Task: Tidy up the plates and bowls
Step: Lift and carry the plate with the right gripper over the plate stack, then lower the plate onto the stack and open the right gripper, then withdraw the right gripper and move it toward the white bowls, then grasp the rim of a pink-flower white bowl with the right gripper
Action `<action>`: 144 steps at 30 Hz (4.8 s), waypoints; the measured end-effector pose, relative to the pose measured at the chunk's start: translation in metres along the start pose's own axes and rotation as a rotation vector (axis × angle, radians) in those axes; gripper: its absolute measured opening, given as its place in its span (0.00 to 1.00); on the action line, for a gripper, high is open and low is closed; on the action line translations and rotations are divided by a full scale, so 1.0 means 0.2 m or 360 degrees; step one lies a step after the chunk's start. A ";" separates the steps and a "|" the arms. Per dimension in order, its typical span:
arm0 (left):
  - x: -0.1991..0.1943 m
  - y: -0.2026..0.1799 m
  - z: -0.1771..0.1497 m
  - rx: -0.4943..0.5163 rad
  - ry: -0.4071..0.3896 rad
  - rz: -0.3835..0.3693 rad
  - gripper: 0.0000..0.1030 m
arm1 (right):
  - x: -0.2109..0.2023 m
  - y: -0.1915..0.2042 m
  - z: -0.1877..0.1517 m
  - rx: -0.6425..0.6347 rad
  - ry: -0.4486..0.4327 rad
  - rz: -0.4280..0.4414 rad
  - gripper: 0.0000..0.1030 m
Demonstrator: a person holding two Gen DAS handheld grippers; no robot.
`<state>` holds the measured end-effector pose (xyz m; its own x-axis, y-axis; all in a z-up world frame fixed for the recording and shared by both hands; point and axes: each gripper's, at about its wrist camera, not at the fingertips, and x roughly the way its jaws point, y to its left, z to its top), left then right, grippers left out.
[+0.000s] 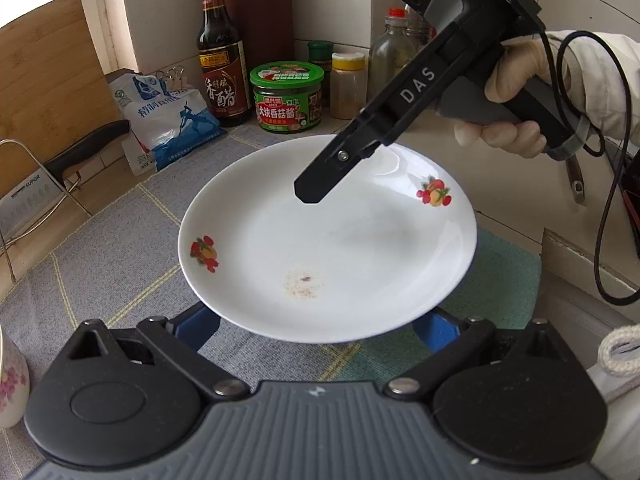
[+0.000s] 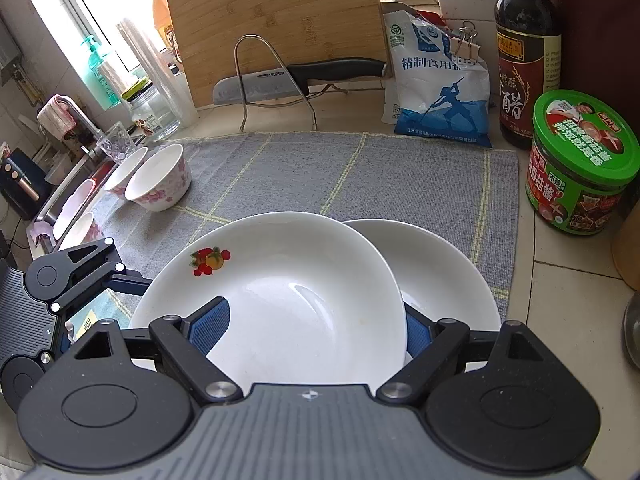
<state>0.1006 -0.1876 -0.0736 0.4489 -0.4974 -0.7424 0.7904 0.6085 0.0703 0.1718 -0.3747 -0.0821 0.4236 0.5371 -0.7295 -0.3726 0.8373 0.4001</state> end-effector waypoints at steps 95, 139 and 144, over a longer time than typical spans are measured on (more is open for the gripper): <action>-0.90 0.55 -0.66 -0.0698 -0.0251 0.0712 0.99 | 0.32 1.12 0.05 -0.0561 -0.0220 -0.0386 1.00; -0.91 0.87 -1.14 -0.0693 -0.0166 0.0673 0.87 | 1.05 1.91 0.24 -0.0936 0.0099 0.0159 0.84; -0.92 0.87 -1.14 -0.0687 -0.0170 0.0658 0.86 | 1.08 1.91 0.25 -0.0933 0.0121 0.0180 0.78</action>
<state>0.0607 0.1509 -0.0776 0.7399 -0.2119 -0.6385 0.3112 0.9493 0.0456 0.1626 0.0657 -0.0582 0.3024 0.5925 -0.7466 -0.8143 0.5677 0.1208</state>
